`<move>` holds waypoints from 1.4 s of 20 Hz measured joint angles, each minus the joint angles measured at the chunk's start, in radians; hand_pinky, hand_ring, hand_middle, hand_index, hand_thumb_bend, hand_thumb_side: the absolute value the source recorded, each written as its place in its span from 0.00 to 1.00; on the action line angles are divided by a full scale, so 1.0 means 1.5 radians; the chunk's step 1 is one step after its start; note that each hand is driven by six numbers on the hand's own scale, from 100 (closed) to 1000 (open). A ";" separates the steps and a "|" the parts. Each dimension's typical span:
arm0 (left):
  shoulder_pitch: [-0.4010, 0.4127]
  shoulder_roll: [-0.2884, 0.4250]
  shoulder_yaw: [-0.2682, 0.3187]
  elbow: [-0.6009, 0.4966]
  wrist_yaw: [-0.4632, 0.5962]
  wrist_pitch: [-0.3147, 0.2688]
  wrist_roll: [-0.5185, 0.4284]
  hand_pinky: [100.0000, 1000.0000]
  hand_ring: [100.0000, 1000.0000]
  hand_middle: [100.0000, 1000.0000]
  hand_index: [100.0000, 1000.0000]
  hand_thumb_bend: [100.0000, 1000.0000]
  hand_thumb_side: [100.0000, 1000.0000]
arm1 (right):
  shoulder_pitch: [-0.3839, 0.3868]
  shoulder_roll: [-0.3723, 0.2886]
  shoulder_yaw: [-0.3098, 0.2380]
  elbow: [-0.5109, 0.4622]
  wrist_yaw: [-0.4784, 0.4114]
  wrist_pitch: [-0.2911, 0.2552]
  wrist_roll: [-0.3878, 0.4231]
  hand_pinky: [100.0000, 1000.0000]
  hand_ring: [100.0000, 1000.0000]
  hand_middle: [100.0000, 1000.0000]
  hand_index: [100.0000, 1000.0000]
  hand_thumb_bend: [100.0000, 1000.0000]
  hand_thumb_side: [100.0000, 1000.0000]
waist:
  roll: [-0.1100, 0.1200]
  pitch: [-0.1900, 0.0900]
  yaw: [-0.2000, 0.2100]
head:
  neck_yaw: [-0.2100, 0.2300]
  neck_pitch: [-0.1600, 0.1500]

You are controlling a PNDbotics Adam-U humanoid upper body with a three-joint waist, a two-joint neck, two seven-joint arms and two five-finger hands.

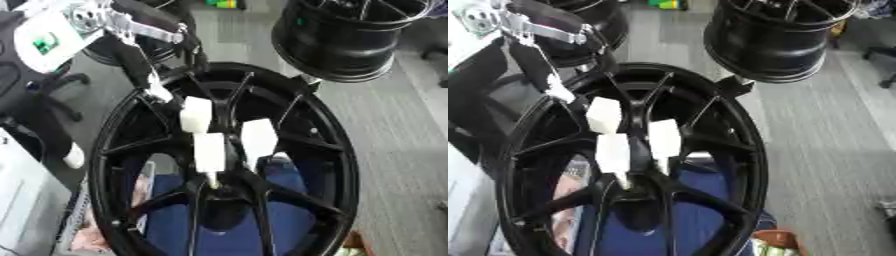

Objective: Pull the pin out of the wheel hub.

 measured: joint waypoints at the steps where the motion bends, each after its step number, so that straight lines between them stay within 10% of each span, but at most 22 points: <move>1: 0.000 0.000 -0.002 -0.005 0.004 0.006 -0.006 0.75 0.75 0.70 0.85 0.42 0.53 | 0.000 0.000 0.000 0.000 0.000 0.000 0.000 0.85 0.69 0.58 0.74 0.00 0.25 | 0.001 0.000 0.000 | 0.000 0.000; 28: 0.014 0.018 -0.021 -0.087 -0.045 0.117 -0.061 0.78 0.78 0.73 0.84 0.50 0.57 | 0.016 0.007 0.000 0.000 -0.006 -0.007 -0.007 0.85 0.69 0.58 0.73 0.00 0.31 | 0.006 -0.020 0.008 | -0.012 0.023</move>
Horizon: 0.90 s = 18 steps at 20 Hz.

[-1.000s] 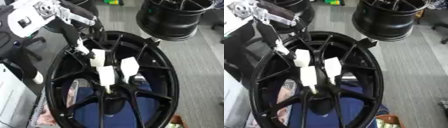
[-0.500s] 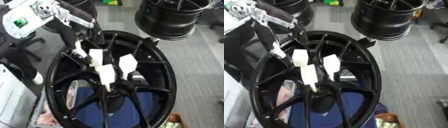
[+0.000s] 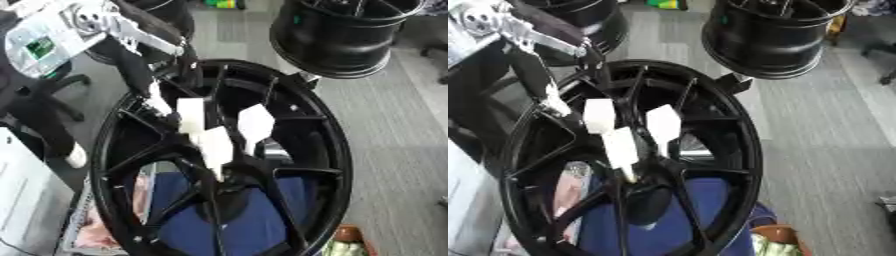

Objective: Pull the pin out of the wheel hub.

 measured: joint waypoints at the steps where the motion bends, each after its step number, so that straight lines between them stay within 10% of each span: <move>1: 0.000 0.000 0.001 0.000 -0.005 0.004 0.000 0.78 0.78 0.73 0.83 0.51 0.60 | 0.001 0.000 0.000 0.000 0.000 0.000 0.000 0.85 0.69 0.58 0.73 0.00 0.31 | 0.000 0.000 0.000 | 0.000 0.000; 18: 0.011 -0.006 -0.001 -0.003 -0.034 0.094 0.000 0.78 0.77 0.71 0.82 0.55 0.76 | 0.006 0.010 -0.008 0.000 -0.005 0.000 0.000 0.85 0.69 0.58 0.73 0.00 0.34 | 0.000 -0.004 0.000 | 0.001 0.000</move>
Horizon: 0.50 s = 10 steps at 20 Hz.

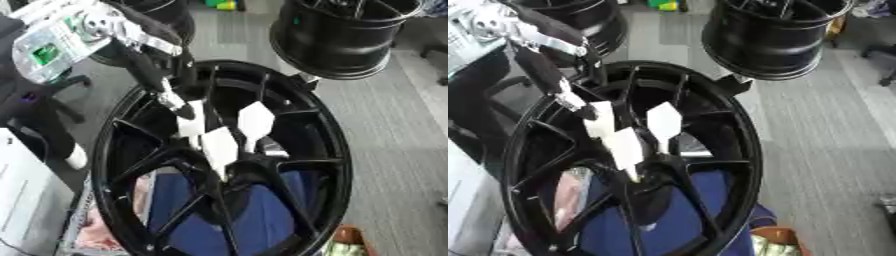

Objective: Pull the pin out of the wheel hub.

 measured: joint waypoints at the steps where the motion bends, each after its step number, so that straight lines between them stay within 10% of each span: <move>1: 0.000 0.000 -0.002 -0.002 0.001 0.001 0.000 0.78 0.77 0.71 0.82 0.55 0.77 | 0.000 0.000 0.000 0.000 0.000 0.000 0.000 0.85 0.69 0.58 0.73 0.00 0.34 | 0.000 0.000 0.000 | 0.000 0.000; 10: 0.011 0.000 -0.015 -0.008 0.003 0.008 0.000 0.77 0.77 0.70 0.80 0.53 0.64 | 0.002 0.001 -0.003 0.000 -0.001 0.000 0.000 0.85 0.69 0.58 0.73 0.00 0.37 | 0.003 -0.009 0.001 | 0.000 0.000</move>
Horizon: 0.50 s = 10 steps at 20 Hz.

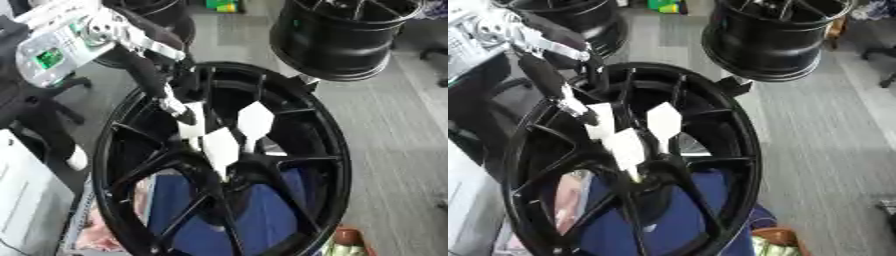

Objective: Pull the pin out of the wheel hub.

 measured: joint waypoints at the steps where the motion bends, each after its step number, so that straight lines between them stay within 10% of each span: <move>1: 0.003 0.000 -0.001 0.000 -0.003 0.002 0.000 0.77 0.77 0.70 0.80 0.54 0.65 | 0.000 0.000 -0.001 0.000 0.000 0.000 0.000 0.85 0.69 0.58 0.73 0.00 0.37 | 0.000 0.000 0.000 | 0.000 0.000; 10: 0.011 -0.010 -0.008 0.004 -0.039 0.019 0.000 0.76 0.76 0.69 0.79 0.57 0.69 | 0.000 0.001 -0.001 0.000 0.000 0.000 0.000 0.85 0.69 0.58 0.73 0.00 0.38 | 0.000 -0.003 -0.001 | -0.001 0.000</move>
